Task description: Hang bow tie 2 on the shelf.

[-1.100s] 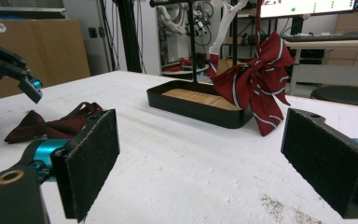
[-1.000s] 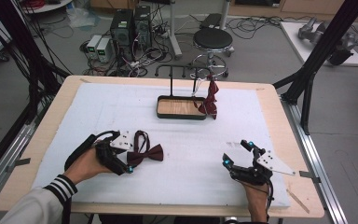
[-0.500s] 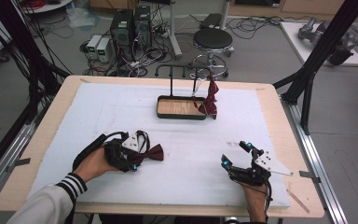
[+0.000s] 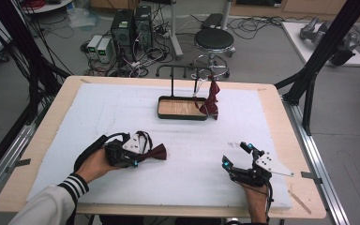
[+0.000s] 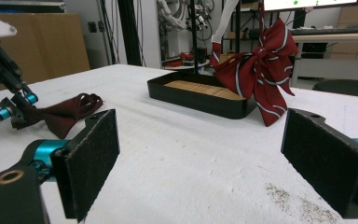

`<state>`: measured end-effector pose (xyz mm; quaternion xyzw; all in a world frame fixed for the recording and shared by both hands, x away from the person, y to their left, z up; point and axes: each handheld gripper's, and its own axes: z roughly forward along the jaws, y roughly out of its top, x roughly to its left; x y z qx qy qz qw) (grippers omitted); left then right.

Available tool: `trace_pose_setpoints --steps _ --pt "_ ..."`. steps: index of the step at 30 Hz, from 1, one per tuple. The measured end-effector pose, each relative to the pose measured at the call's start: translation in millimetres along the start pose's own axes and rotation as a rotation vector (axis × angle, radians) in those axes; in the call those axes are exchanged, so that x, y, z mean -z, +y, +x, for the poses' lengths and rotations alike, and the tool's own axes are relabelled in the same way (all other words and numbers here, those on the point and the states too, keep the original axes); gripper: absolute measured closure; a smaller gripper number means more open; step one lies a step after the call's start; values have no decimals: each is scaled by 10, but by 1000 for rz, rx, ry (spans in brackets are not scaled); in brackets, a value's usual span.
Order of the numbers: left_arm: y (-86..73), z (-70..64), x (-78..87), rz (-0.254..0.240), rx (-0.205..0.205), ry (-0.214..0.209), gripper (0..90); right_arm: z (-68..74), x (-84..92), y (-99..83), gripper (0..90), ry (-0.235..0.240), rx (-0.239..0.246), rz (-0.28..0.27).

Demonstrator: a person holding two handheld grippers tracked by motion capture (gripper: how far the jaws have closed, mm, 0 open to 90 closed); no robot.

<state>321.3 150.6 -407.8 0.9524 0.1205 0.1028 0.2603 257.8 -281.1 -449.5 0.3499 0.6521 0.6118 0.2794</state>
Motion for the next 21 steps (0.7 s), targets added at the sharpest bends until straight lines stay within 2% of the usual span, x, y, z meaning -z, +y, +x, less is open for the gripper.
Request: trace_pose_setpoints --steps 11,18,21 --pt "44 17 168 -116 12 43 792 7 1 -1 105 3 4 -4" --pt "37 71 293 -260 48 58 792 27 -1 -3 105 4 6 3" --pt "60 112 338 -292 60 62 793 25 2 -16 106 3 4 -1"
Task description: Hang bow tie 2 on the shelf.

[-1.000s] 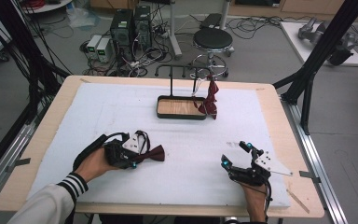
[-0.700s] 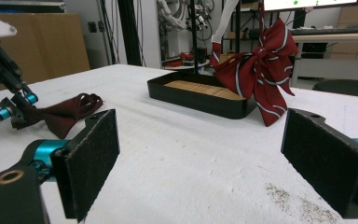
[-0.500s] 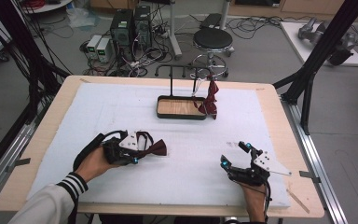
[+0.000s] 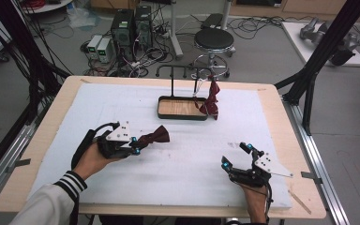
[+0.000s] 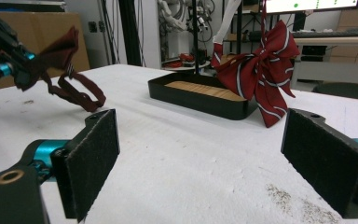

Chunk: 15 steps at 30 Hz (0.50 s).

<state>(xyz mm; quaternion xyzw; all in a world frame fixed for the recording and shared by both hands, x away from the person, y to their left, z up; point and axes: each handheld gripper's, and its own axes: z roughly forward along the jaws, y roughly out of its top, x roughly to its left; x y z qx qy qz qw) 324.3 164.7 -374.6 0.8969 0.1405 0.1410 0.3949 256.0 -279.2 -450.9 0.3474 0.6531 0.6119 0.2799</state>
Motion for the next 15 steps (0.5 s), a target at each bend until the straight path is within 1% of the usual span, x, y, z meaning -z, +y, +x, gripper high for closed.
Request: trace_pose_setpoints --steps 1,6,7,8,9,15 --pt "26 17 15 -17 9 2 793 -5 -1 -6 105 -3 2 -1" --pt "141 86 94 -71 25 1 793 -5 11 -14 105 -6 5 -15" --pt "171 99 110 -81 27 7 793 -2 13 -15 105 -6 6 -14" --pt "189 108 122 -83 24 12 793 -2 11 -15 105 -8 13 -19" --pt "211 124 134 -89 22 14 793 4 13 -15 105 -8 9 -18" --pt "328 229 173 -137 39 32 793 6 20 -20 105 -4 20 -28"
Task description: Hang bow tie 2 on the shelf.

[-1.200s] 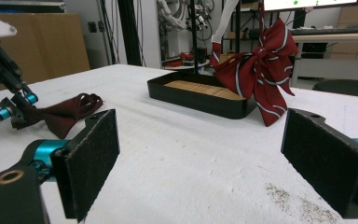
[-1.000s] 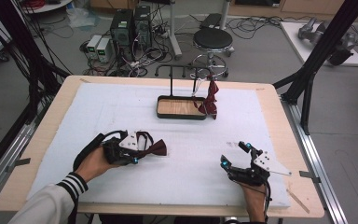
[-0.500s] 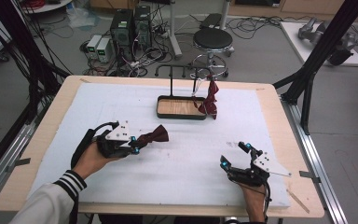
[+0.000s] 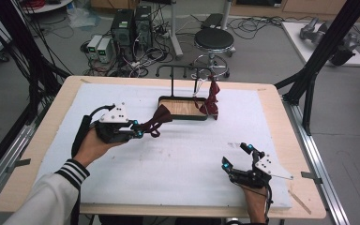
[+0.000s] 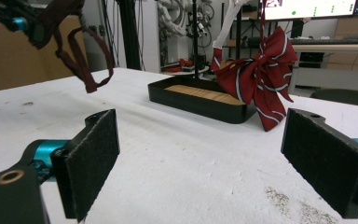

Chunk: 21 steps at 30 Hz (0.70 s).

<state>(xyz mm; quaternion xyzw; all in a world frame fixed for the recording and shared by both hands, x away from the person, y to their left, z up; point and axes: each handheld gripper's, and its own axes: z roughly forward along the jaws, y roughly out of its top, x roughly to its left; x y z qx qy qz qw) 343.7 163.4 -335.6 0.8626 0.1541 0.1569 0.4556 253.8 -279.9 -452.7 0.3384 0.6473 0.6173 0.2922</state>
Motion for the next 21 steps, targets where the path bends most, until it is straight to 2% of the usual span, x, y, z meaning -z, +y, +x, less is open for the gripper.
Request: trace_pose_setpoints --steps 7,11,17,21 --pt "150 98 -46 -27 -8 10 793 18 16 -9 106 0 14 -11" --pt "245 169 -62 -70 12 5 793 22 27 -13 105 -3 10 -20" --pt "354 273 -86 -96 13 11 793 22 41 -21 105 -2 14 -38" --pt "422 355 -92 -117 31 21 794 26 45 -23 106 -1 17 -41"
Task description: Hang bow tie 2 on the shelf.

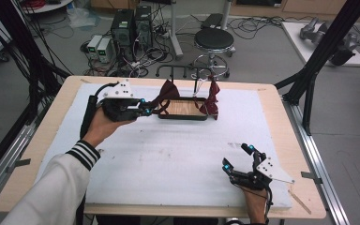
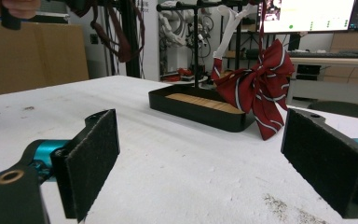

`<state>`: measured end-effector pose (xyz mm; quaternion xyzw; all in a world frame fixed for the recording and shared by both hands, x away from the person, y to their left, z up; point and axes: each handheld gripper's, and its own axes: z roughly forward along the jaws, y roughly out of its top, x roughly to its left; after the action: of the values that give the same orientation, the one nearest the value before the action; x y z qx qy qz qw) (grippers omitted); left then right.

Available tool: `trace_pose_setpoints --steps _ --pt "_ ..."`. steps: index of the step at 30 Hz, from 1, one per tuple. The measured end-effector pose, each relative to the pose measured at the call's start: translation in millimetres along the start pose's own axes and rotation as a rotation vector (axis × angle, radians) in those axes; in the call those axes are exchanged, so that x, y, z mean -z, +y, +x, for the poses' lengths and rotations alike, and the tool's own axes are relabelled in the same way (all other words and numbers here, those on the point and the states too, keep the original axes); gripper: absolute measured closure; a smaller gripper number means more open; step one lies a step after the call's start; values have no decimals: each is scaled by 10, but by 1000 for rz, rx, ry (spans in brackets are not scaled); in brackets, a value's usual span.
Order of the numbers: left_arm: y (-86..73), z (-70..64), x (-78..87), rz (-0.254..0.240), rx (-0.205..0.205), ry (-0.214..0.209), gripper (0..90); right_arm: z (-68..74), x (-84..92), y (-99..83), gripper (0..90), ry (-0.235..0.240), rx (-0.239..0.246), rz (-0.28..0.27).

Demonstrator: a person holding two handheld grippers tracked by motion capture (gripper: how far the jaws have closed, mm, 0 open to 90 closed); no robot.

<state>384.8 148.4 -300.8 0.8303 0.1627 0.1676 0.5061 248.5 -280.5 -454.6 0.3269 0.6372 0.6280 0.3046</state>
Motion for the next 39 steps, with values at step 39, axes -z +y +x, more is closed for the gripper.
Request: trace_pose_setpoints --steps 39 --pt "335 715 -367 -70 121 125 793 14 32 -14 106 -3 9 -36"
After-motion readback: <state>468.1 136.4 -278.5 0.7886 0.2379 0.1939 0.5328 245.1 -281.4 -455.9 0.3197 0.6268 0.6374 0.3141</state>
